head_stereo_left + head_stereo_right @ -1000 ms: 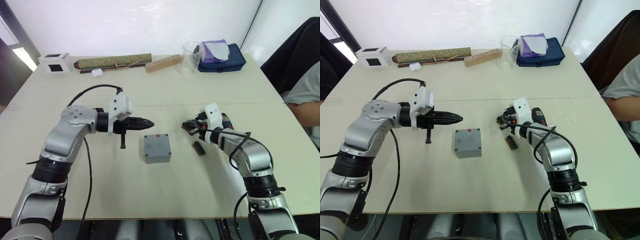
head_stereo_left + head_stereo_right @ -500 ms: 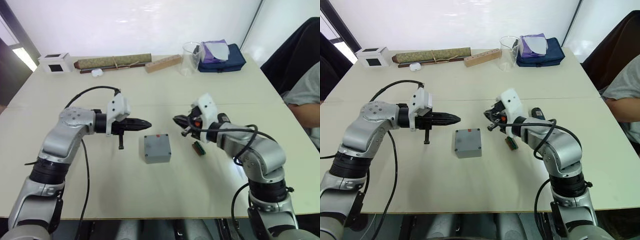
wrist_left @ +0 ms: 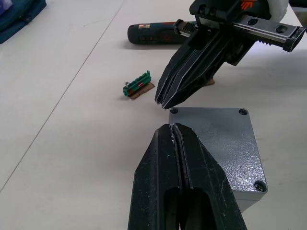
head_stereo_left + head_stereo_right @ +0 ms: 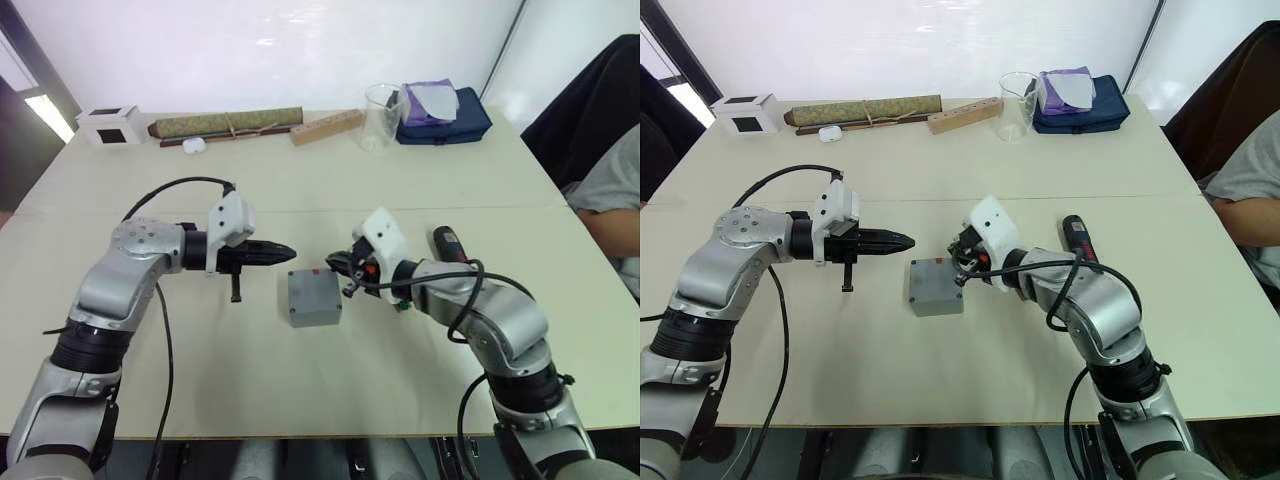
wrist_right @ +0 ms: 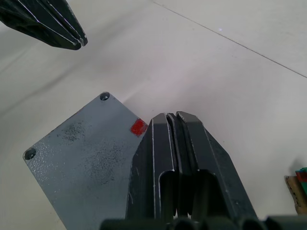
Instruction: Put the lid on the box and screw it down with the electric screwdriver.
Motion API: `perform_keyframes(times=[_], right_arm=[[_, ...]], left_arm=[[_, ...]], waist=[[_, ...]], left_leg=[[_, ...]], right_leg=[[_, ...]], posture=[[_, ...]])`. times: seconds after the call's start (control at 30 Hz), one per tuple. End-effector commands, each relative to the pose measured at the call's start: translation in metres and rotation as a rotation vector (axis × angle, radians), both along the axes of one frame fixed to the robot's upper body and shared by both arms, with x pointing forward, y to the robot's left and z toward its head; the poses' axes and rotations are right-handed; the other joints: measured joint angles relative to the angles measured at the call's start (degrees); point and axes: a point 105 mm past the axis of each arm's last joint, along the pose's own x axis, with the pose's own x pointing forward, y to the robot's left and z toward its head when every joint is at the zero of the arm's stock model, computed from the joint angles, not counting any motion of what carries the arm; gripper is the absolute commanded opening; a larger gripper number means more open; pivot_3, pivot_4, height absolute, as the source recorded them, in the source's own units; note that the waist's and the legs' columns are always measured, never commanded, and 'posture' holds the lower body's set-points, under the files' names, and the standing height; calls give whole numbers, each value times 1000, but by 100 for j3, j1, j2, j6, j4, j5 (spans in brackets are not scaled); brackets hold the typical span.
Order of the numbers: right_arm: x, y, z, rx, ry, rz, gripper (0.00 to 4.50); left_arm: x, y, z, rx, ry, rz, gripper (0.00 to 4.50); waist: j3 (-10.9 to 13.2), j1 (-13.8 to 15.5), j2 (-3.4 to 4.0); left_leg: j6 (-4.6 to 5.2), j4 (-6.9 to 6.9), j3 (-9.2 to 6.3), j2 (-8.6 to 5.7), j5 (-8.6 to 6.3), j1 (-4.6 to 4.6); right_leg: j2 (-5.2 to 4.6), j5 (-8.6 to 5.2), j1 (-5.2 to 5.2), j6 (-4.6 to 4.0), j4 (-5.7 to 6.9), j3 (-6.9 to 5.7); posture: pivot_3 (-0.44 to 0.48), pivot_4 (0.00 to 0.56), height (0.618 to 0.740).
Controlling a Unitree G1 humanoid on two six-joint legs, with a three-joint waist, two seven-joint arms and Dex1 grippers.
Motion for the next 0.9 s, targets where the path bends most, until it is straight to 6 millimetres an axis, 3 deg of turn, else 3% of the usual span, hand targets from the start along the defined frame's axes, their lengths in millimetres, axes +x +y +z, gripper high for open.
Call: perform_keyframes(times=[0.03, 0.33, 0.6, 0.9], right_arm=[[1, 0, 6, 10, -31, 8, 25], [-1, 1, -2, -13, -12, 22, 25], [-3, 5, 8, 10, -33, 44, 25], [-4, 5, 4, -9, -28, 43, 25]], left_arm=[[-2, 2, 14, -24, -60, 5, 0], [-3, 1, 16, -25, -62, 9, 0], [-3, -2, 17, -28, -63, 6, 0], [-2, -4, 18, -34, -65, 0, 0]], waist=[[0, 1, 0], [0, -1, 0], [-1, -1, 0], [-1, -4, 0]], left_leg=[[0, 0, 0, 0, 0, 0], [0, 0, 0, 0, 0, 0], [0, 0, 0, 0, 0, 0], [0, 0, 0, 0, 0, 1]], right_leg=[[0, 0, 0, 0, 0, 0], [1, 0, 0, 0, 0, 0], [0, 0, 0, 0, 0, 0], [1, 0, 0, 0, 0, 0]], posture=[[0, 150, 736], [0, 150, 736], [0, 150, 736], [0, 150, 736]])
